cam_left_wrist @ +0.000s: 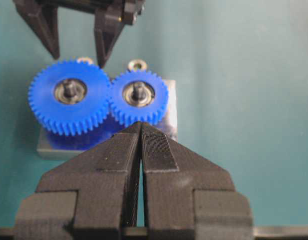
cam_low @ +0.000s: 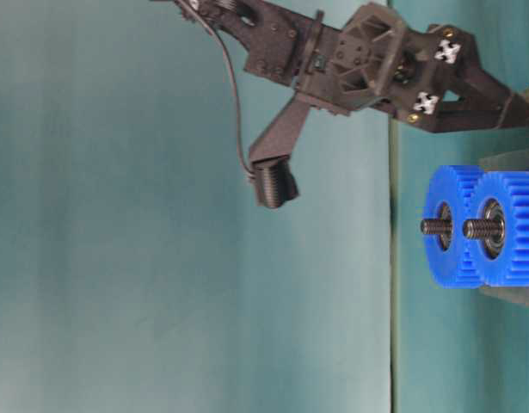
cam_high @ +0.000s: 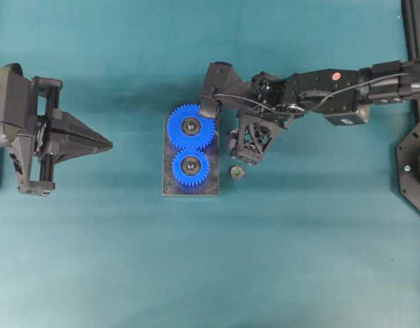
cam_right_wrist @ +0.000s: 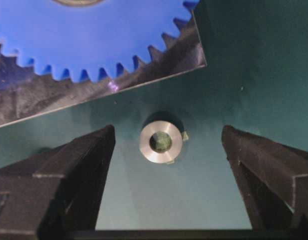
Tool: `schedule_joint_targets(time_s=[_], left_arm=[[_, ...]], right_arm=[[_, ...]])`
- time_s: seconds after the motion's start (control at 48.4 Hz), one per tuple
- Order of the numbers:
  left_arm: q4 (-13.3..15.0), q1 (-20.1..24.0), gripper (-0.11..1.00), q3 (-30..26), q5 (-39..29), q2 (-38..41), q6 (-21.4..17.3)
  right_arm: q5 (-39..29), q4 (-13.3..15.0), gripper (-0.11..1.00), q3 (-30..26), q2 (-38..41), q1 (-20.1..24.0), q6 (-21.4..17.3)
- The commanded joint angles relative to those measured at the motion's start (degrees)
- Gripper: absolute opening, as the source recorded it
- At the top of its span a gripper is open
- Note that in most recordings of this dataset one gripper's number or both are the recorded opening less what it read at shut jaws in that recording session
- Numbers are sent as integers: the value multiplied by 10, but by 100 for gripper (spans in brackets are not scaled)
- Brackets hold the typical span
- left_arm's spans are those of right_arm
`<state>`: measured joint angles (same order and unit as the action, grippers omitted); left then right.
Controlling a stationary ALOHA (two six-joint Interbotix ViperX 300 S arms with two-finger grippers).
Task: Insert the washer onto the shaft.
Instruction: 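Lower the open right gripper over the upper washer and close on it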
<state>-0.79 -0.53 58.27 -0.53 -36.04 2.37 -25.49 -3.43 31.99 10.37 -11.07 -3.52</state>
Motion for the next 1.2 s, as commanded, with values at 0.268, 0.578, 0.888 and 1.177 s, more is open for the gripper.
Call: schedule_joint_targets(time_s=[0.268,0.578,0.888,1.177], left_arm=[[-2,2,0,2,10,-3,0],[-2,2,0,3,12,-4,1],[-2,2,0,3,20,-4,2],[-2,2,0,1,22,-4,3]], right_arm=[[-1,2,89,-15,10,2,5],[-25,2,77,-18,18,5,5],[-29,2,51,-18,23,25,3],[-41,-1,35,-28,-11,29,-15]])
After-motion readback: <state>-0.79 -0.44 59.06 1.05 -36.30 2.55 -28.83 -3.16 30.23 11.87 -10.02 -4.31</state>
